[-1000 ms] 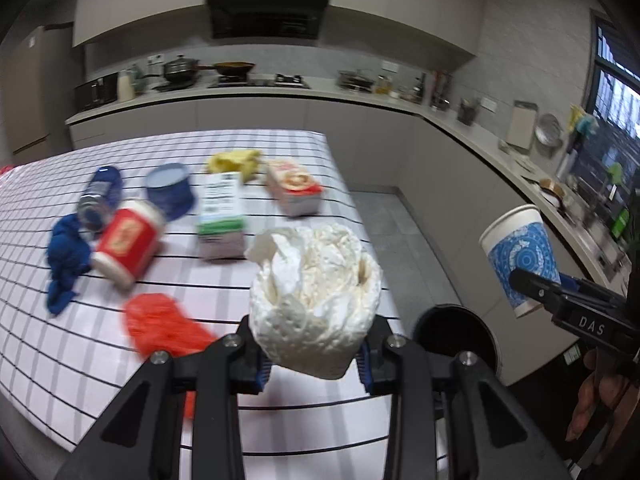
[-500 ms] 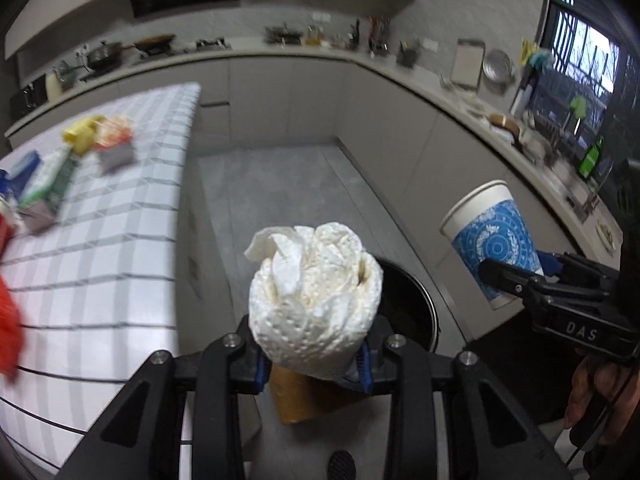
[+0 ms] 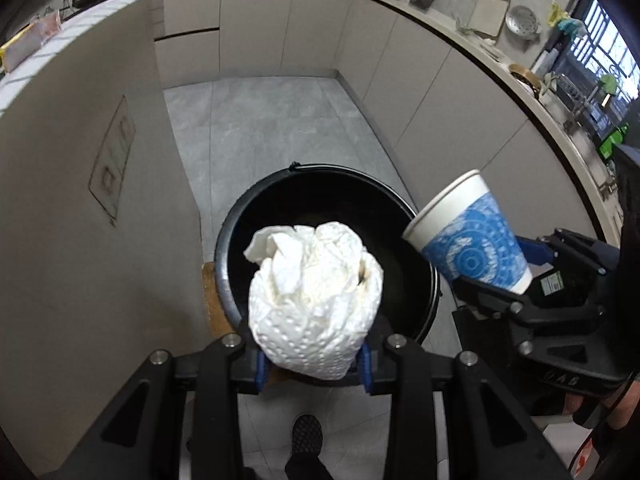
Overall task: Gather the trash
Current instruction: 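Carry cup and tissue over the black bin and open both tools, then move both tools back to the island and grasp the red plastic bag with left tool, then grasp the green-white milk carton with the right tool, then carry the red bag and milk carton toward the black bin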
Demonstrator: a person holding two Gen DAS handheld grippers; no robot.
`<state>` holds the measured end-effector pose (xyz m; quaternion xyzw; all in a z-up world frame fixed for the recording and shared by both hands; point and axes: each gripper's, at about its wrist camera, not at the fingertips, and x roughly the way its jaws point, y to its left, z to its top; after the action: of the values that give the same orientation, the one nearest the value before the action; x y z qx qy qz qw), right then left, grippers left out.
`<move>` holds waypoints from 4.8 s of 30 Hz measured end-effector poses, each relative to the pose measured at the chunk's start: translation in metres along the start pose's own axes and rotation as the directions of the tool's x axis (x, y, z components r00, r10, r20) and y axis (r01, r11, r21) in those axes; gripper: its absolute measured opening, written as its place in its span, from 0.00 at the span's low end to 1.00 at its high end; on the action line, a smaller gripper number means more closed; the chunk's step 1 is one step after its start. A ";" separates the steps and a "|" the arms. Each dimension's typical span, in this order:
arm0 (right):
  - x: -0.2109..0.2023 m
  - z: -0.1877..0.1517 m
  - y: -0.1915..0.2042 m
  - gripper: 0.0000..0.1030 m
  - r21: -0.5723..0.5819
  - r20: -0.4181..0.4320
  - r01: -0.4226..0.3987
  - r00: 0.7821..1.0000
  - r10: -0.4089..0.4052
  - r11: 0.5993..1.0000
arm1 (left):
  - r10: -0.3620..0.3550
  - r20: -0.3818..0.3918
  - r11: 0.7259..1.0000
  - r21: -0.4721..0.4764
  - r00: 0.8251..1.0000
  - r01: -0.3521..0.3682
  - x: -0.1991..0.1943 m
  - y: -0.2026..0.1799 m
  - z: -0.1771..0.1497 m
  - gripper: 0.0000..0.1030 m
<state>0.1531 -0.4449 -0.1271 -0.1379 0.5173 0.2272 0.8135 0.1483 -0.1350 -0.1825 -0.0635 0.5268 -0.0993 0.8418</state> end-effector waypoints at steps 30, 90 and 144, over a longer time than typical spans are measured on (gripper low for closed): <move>-0.021 0.031 -0.068 1.00 0.242 0.053 0.092 0.993 -0.108 0.966 | 0.179 0.094 0.981 -0.090 0.979 -0.171 -0.057 0.004 0.023 1.00; 0.005 0.247 0.336 1.00 -0.095 0.182 -0.112 0.975 0.128 0.989 | 0.514 0.222 0.743 -0.598 0.829 -0.300 -0.205 0.370 -0.046 0.41; -0.070 0.188 0.256 0.55 0.039 0.271 -0.067 0.961 0.054 0.997 | 0.324 0.370 0.922 -0.332 0.871 -0.202 -0.226 0.269 -0.013 0.34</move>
<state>0.1434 -0.1544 0.0190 -0.0706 0.4111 0.2560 0.8721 0.0675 0.1794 -0.0470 -0.1298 0.3466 0.1094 0.9225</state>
